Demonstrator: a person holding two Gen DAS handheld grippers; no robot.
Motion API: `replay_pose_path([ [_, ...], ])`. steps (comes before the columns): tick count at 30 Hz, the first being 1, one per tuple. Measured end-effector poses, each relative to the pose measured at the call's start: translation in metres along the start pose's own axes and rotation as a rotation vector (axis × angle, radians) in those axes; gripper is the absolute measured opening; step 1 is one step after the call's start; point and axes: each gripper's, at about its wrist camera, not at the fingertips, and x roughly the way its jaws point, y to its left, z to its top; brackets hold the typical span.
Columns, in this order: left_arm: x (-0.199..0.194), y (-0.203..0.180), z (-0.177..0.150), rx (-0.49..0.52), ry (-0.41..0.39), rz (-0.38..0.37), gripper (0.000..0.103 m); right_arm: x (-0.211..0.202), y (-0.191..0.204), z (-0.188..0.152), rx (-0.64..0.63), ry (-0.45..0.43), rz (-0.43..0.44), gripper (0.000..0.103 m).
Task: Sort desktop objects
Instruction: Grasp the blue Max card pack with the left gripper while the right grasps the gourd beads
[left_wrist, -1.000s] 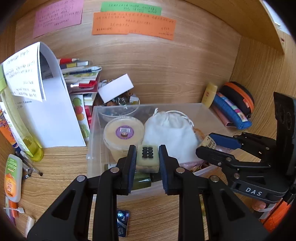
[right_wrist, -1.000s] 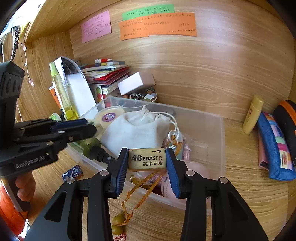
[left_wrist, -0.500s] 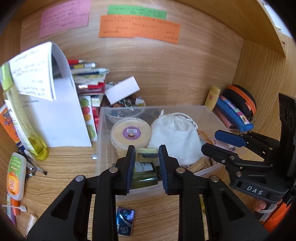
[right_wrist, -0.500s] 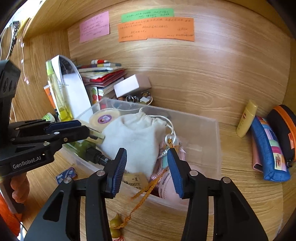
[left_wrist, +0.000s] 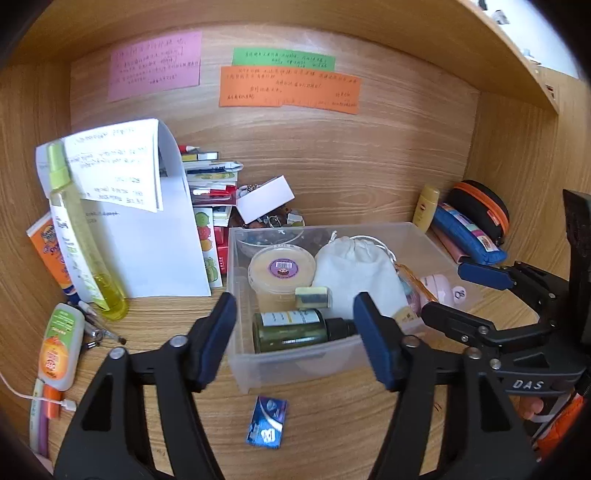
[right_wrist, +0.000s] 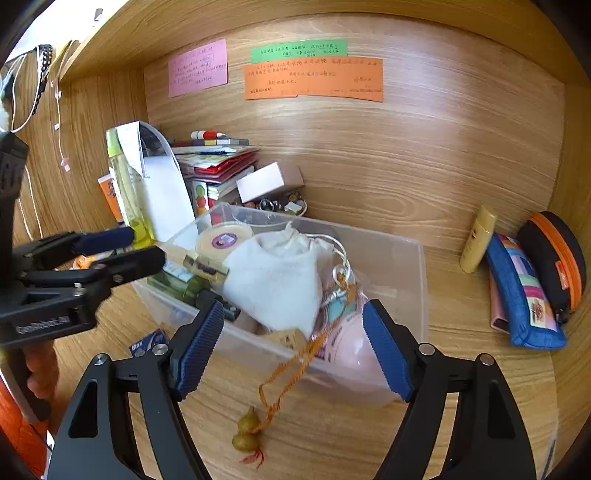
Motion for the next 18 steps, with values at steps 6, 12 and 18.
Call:
replay_pose_path([
  [6, -0.020, 0.000, -0.008, 0.040, -0.025, 0.014, 0.092, -0.012, 0.002, -0.013, -0.021, 0.015, -0.029, 0.078],
  [12, -0.023, 0.010, -0.024, 0.058, 0.021, 0.047, 0.094, -0.021, 0.001, -0.032, -0.039, 0.045, -0.054, 0.078],
  [18, -0.011, 0.024, -0.046, 0.040, 0.119, 0.074, 0.094, -0.016, 0.004, -0.051, -0.055, 0.111, -0.034, 0.078],
])
